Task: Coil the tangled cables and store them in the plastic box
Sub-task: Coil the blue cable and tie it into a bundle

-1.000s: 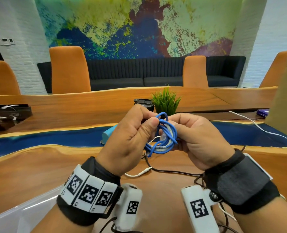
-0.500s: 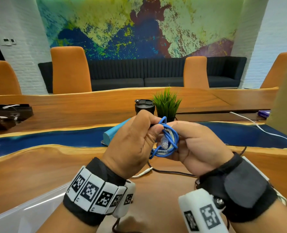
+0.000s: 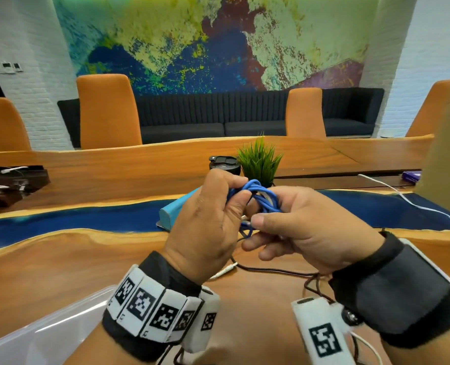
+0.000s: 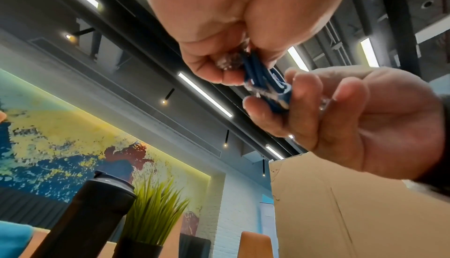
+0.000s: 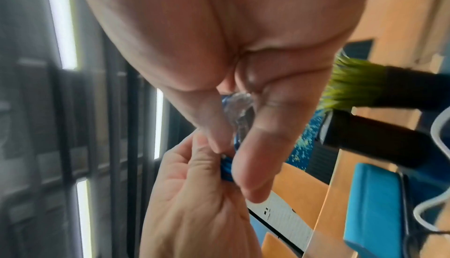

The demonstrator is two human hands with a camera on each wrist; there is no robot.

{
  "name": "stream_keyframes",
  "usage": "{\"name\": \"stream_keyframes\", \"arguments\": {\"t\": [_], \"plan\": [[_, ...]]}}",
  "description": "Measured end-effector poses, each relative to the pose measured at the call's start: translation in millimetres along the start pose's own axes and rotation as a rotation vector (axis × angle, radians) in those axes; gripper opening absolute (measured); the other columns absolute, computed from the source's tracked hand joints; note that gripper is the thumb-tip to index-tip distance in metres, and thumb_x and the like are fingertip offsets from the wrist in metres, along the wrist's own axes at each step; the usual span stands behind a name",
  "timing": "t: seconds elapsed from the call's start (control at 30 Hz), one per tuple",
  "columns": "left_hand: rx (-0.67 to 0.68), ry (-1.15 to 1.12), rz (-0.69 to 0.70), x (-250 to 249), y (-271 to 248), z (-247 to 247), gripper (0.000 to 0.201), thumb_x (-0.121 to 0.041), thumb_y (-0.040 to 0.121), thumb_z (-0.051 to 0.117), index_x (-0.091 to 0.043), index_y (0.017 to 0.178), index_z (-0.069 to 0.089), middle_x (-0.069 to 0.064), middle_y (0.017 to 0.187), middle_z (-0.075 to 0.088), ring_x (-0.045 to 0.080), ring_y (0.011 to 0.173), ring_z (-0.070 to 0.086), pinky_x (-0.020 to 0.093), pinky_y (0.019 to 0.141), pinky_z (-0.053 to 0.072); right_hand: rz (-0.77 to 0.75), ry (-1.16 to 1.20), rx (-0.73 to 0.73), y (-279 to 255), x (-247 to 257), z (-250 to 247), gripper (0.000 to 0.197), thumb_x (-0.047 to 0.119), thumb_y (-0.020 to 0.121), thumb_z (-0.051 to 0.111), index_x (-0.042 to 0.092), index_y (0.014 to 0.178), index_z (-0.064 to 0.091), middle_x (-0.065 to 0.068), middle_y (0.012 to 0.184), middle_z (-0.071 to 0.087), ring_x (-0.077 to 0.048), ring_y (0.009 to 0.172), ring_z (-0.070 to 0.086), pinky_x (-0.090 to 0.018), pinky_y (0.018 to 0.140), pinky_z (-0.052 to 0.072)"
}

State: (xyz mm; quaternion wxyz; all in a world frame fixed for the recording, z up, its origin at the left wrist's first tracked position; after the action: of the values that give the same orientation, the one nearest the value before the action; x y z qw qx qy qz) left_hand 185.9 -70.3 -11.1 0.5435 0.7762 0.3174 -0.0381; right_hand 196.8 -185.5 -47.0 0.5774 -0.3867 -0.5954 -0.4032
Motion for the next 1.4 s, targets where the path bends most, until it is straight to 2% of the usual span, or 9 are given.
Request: {"name": "stream_keyframes", "arguments": {"t": [0.2,0.3,0.5,0.6,0.7,0.8,1.07,1.27,1.4], "plan": [[-0.007,0.03,-0.072,5,4,-8,0.019,-0.029,0.099,0.049,-0.017,0.113,0.054,-0.011,0.089,0.062,0.008,0.08,0.063,0.029,0.065,0.054,-0.196,-0.779,-0.362,-11,34,-16,0.009,0.032,0.093,0.059,0.03,0.102,0.06,0.003,0.077,0.069,-0.01,0.063,0.07,-0.034,0.061,0.061],[0.001,-0.005,-0.1,11,4,-9,0.016,-0.026,0.1,0.051,-0.018,0.114,0.053,-0.011,0.088,0.062,0.008,0.081,0.064,0.024,0.065,0.053,-0.299,-1.022,-0.449,-16,45,-16,0.016,0.04,0.093,0.058,0.028,0.092,0.067,0.007,0.074,0.065,-0.01,0.068,0.066,-0.036,0.069,0.056],[0.041,-0.099,-0.127,16,7,-8,0.02,-0.019,0.102,0.05,-0.022,0.121,0.049,-0.006,0.082,0.063,0.01,0.079,0.065,0.014,0.067,0.049,-0.51,-0.69,-0.512,-24,56,-33,0.003,0.02,0.085,0.072,0.021,0.083,0.072,0.009,0.071,0.064,-0.007,0.057,0.064,-0.017,0.049,0.05],[0.092,-0.043,-0.101,15,9,-5,0.028,-0.02,0.102,0.048,-0.024,0.129,0.053,-0.012,0.081,0.063,0.005,0.08,0.064,0.011,0.069,0.047,-0.547,-0.57,-0.476,-20,52,-40,0.009,0.012,0.083,0.074,0.02,0.08,0.071,0.005,0.071,0.066,-0.011,0.053,0.066,-0.022,0.049,0.052],[0.152,-0.046,-0.12,17,9,-4,0.024,-0.015,0.102,0.048,-0.019,0.121,0.062,-0.018,0.082,0.061,-0.003,0.08,0.062,0.006,0.065,0.044,-0.61,-0.596,-0.442,-18,55,-40,0.014,0.01,0.082,0.075,0.023,0.08,0.071,0.002,0.07,0.068,-0.013,0.055,0.066,-0.028,0.053,0.055],[0.21,-0.077,-0.165,21,9,-3,0.023,-0.022,0.099,0.047,-0.021,0.112,0.065,-0.013,0.079,0.063,0.003,0.076,0.063,0.009,0.061,0.045,-0.642,-0.575,-0.417,-16,57,-44,0.014,0.006,0.081,0.075,0.019,0.08,0.071,-0.005,0.068,0.067,-0.015,0.056,0.066,-0.028,0.057,0.054],[0.165,-0.515,-0.482,41,-1,5,0.025,-0.022,0.09,0.048,-0.011,0.104,0.065,-0.001,0.069,0.063,0.011,0.059,0.053,0.024,0.049,0.042,-0.571,-0.25,-0.336,1,34,-44,0.013,-0.007,0.083,0.067,0.005,0.087,0.068,-0.013,0.073,0.066,-0.022,0.064,0.067,-0.035,0.064,0.058],[0.046,-0.515,-0.517,35,2,-2,0.016,-0.011,0.102,0.047,-0.014,0.112,0.059,-0.002,0.075,0.07,0.015,0.07,0.065,0.046,0.068,0.053,-0.412,-0.148,-0.269,2,28,-29,0.035,0.002,0.081,0.072,0.014,0.113,0.063,-0.008,0.09,0.064,-0.025,0.072,0.07,-0.042,0.066,0.061],[0.007,-0.46,-0.475,28,4,-10,0.015,-0.013,0.1,0.051,-0.016,0.113,0.057,0.002,0.081,0.072,0.011,0.075,0.07,0.025,0.064,0.056,-0.301,-0.199,-0.241,-2,28,-24,0.067,0.02,0.066,0.082,0.026,0.126,0.052,-0.01,0.102,0.064,-0.025,0.085,0.072,-0.046,0.069,0.061]]}}
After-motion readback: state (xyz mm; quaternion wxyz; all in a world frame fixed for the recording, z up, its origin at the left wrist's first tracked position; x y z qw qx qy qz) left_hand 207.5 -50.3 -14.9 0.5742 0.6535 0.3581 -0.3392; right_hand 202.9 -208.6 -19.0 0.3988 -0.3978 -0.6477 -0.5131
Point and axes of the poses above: each hand's wrist, its own y-axis towards the middle knuckle, its own z-axis out of the palm, x = y × z, the point moved 9 cm from there along y, towards the middle knuckle
